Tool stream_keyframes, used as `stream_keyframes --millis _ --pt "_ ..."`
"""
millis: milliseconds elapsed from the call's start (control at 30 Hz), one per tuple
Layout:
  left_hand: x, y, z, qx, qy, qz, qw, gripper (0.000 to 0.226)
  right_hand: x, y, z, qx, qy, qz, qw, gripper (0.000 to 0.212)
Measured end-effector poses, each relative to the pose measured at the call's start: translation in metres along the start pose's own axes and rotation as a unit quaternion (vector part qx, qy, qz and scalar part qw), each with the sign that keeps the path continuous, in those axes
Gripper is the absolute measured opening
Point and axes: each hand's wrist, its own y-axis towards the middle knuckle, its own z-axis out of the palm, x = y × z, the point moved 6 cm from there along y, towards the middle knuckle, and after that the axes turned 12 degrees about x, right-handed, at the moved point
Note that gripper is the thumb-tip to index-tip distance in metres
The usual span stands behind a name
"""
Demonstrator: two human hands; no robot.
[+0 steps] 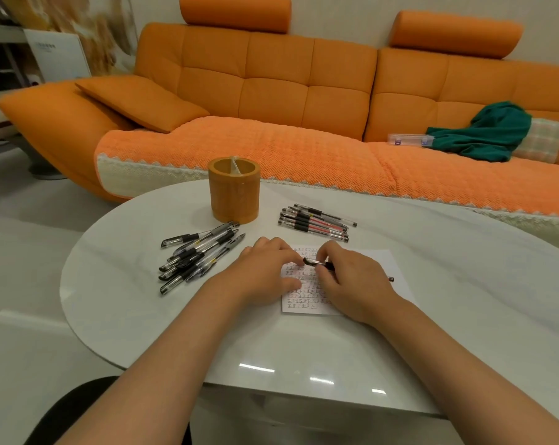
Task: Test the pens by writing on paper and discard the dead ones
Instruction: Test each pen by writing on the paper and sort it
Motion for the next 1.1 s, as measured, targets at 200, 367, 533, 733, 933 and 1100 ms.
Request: stream_keyframes --millis 200,367,533,733,933,1100 --pt "0.010 -0.012 -0.019 -0.065 0.014 -0.019 0.998 0.035 -0.004 0.017 -0.002 0.009 0.046 -0.014 0.999 0.039" --pt "0.042 -0.031 -0.045 -0.137 0.102 -0.118 0.978 0.029 0.009 0.056 -0.009 -0.010 0.035 -0.006 0.999 0.034" --pt "0.066 -0.052 -0.052 -0.133 0.114 -0.182 0.968 0.027 0.025 0.096 -0.008 -0.003 -0.055 -0.001 0.998 0.034" --pt "0.078 -0.062 -0.053 -0.131 0.108 -0.176 0.970 0.033 0.033 0.115 -0.002 0.028 -0.147 0.015 0.989 0.040" --pt "0.076 -0.061 -0.052 -0.135 0.125 -0.164 0.969 0.033 0.084 0.110 -0.004 -0.007 -0.123 -0.099 0.987 0.035" --pt "0.077 -0.059 -0.050 -0.133 0.119 -0.166 0.970 0.032 0.125 0.102 0.012 0.039 -0.124 -0.219 0.967 0.029"
